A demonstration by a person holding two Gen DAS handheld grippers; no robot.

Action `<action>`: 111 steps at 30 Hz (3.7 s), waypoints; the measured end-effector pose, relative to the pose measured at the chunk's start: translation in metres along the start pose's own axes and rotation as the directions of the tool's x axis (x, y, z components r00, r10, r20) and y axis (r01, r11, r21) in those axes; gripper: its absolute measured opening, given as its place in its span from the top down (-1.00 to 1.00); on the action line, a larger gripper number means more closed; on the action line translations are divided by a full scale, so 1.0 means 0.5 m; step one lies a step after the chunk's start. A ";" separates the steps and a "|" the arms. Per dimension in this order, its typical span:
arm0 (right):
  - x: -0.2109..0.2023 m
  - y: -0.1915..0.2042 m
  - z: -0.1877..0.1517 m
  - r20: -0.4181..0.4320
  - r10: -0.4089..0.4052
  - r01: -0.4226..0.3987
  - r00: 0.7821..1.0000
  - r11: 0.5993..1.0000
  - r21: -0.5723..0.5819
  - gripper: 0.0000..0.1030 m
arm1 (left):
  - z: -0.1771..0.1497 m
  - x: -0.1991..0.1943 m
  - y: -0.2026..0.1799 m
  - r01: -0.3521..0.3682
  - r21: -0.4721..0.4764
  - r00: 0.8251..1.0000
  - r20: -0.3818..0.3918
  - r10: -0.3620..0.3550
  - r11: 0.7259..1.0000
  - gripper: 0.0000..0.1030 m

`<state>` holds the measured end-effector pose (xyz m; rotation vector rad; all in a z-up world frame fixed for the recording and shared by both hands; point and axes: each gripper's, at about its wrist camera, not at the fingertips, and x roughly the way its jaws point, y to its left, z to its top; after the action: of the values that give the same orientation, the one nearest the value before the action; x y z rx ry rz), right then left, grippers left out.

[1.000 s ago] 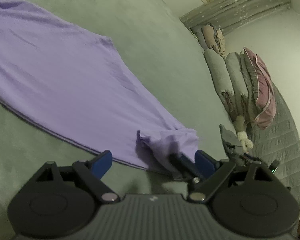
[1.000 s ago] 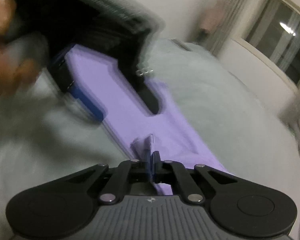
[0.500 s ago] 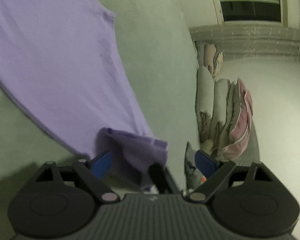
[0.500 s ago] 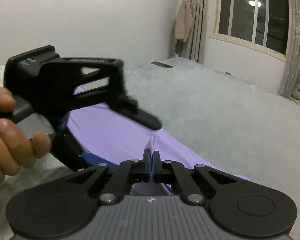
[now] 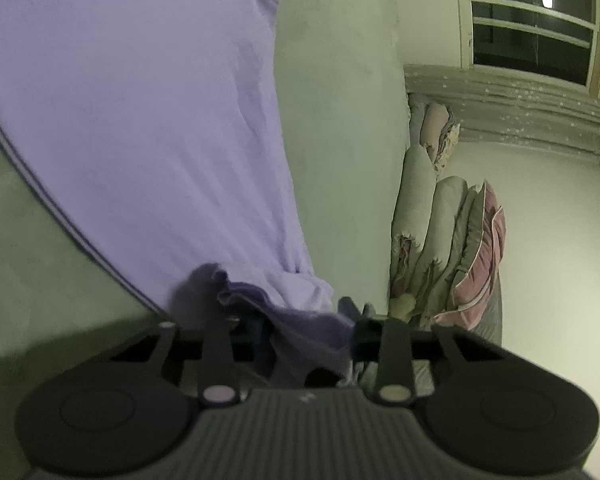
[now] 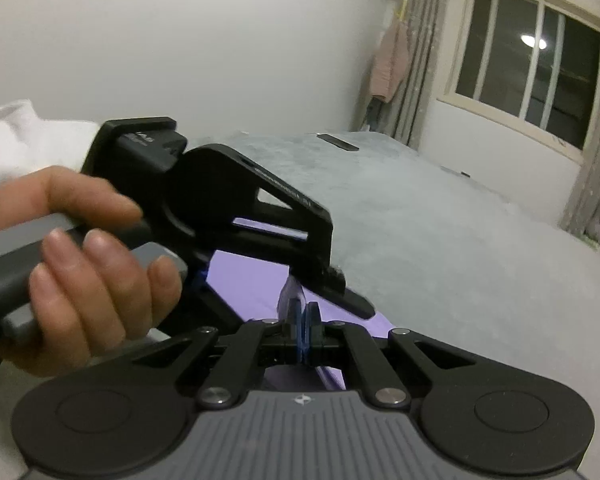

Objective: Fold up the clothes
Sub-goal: 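Grasp the leg hem with the left gripper from the right gripper, then carry the leg hem with the left gripper onto the waistband, then open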

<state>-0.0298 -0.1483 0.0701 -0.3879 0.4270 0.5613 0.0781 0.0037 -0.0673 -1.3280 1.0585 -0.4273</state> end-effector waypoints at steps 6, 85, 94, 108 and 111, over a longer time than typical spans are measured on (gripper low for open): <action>0.004 0.020 -0.016 -0.028 0.012 -0.014 1.000 0.997 -0.077 0.99 | 0.011 -0.006 -0.007 -0.013 0.069 1.000 0.016 0.012 0.998 0.94; 0.037 -0.046 -0.041 -0.189 -0.155 0.185 0.970 0.972 0.148 0.21 | 0.248 -0.461 -0.122 -0.640 0.490 0.750 0.566 0.342 0.592 0.93; 0.050 -0.036 -0.036 -0.194 -0.154 0.184 0.969 0.972 0.146 0.21 | 0.241 -0.399 -0.116 -0.623 0.538 0.779 0.496 0.385 0.568 0.45; 0.053 -0.036 -0.036 -0.199 -0.150 0.179 0.969 0.974 0.139 0.20 | 0.239 -0.366 -0.091 -0.685 0.561 0.728 0.501 0.467 0.465 0.90; 0.052 -0.039 -0.039 -0.199 -0.153 0.183 0.968 0.973 0.142 0.20 | 0.226 -0.371 -0.095 -0.690 0.564 0.723 0.518 0.457 0.454 0.95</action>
<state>-0.0041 -0.1616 0.0456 -0.3205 0.6096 0.3232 0.0915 0.2012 0.0342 -0.2164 0.8686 -0.0750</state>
